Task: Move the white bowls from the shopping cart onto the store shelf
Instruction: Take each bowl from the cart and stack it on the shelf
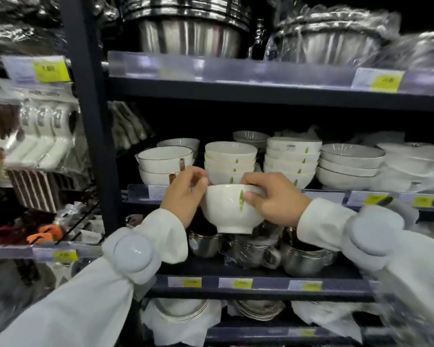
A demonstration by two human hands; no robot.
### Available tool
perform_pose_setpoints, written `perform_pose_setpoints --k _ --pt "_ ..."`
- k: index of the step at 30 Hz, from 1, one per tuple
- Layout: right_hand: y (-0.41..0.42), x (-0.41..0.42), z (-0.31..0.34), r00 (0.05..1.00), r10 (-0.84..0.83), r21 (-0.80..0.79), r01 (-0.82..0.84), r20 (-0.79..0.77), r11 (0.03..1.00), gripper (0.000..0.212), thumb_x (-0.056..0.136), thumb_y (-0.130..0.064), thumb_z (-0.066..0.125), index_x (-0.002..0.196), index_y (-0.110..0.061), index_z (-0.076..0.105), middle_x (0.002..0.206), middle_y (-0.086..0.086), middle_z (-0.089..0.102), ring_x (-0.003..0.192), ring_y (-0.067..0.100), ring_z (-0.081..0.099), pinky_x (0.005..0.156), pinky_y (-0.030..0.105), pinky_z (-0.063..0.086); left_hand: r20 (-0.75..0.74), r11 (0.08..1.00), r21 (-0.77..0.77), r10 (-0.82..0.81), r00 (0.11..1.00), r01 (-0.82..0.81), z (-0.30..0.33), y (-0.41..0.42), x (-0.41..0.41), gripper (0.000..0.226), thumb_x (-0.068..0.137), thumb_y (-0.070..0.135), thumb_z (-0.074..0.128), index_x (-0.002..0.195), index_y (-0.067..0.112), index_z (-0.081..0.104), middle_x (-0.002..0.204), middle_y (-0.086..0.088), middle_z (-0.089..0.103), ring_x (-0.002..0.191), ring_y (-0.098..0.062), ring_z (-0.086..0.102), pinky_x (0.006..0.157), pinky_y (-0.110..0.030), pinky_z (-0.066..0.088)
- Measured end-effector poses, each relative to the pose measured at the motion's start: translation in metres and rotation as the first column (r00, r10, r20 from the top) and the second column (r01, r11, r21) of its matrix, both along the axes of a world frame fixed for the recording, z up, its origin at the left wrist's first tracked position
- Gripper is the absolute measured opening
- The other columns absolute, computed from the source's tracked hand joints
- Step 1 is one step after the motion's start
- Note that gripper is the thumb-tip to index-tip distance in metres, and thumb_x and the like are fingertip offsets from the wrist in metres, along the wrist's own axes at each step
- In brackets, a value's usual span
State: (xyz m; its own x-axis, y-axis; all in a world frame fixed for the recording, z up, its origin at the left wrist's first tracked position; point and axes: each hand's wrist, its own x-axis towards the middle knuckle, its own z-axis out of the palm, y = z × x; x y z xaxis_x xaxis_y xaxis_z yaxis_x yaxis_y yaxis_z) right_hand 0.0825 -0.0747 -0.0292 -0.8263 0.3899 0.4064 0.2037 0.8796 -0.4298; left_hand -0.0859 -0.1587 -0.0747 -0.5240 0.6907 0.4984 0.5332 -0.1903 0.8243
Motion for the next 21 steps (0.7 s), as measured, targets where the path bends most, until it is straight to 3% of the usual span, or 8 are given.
perform_pose_setpoints --k 4,9,13,16,21 --pt "0.011 0.006 0.023 0.996 0.023 0.059 -0.018 -0.089 0.998 0.014 0.086 -0.010 0.051 0.077 -0.021 0.051 0.079 0.010 0.060 0.078 0.025 0.053 0.066 0.030 0.039 0.011 0.986 0.028 0.163 0.987 -0.163 0.013 0.015 -0.001 0.027 0.095 0.012 0.042 0.120 0.019 0.051 0.116 -0.002 0.052 0.108 -0.023 0.054 0.098 -0.051 0.047" --pt "0.019 0.008 0.040 0.972 0.020 0.102 0.004 -0.234 0.995 0.015 0.083 -0.011 0.053 0.075 -0.023 0.051 0.069 -0.010 0.053 0.070 0.004 0.050 0.059 0.011 0.035 -0.120 0.960 -0.050 0.268 0.956 -0.275 0.020 0.030 -0.004 0.048 0.087 0.007 0.057 0.132 0.016 0.044 0.133 -0.001 0.052 0.123 -0.019 0.050 0.107 -0.035 0.039" --pt "0.023 0.000 0.051 0.950 0.003 0.162 0.050 -0.311 0.985 0.021 0.083 -0.008 0.055 0.075 -0.027 0.049 0.073 -0.002 0.053 0.071 0.003 0.046 0.063 0.013 0.033 -0.189 0.951 -0.080 0.279 0.941 -0.298 0.031 0.045 -0.001 0.056 0.082 0.013 0.061 0.135 0.015 0.041 0.138 -0.007 0.048 0.128 -0.026 0.046 0.106 -0.040 0.038" --pt "0.031 -0.009 0.057 0.936 -0.024 0.208 0.103 -0.350 0.973 0.015 0.083 -0.007 0.057 0.077 -0.021 0.054 0.076 0.002 0.055 0.070 0.014 0.046 0.062 0.022 0.034 -0.217 0.944 -0.133 0.269 0.938 -0.301 0.035 0.058 0.002 0.059 0.083 0.020 0.061 0.136 0.012 0.038 0.139 -0.012 0.043 0.127 -0.032 0.043 0.101 -0.039 0.039" --pt "0.052 -0.028 0.065 0.917 -0.085 0.260 0.198 -0.389 0.945 0.006 0.081 -0.005 0.057 0.084 -0.009 0.060 0.079 0.007 0.058 0.077 0.024 0.049 0.072 0.032 0.041 -0.226 0.935 -0.202 0.246 0.943 -0.292 0.042 0.078 -0.004 0.080 0.081 0.026 0.066 0.146 0.011 0.021 0.149 -0.012 0.029 0.138 -0.028 0.029 0.111 -0.037 0.029"
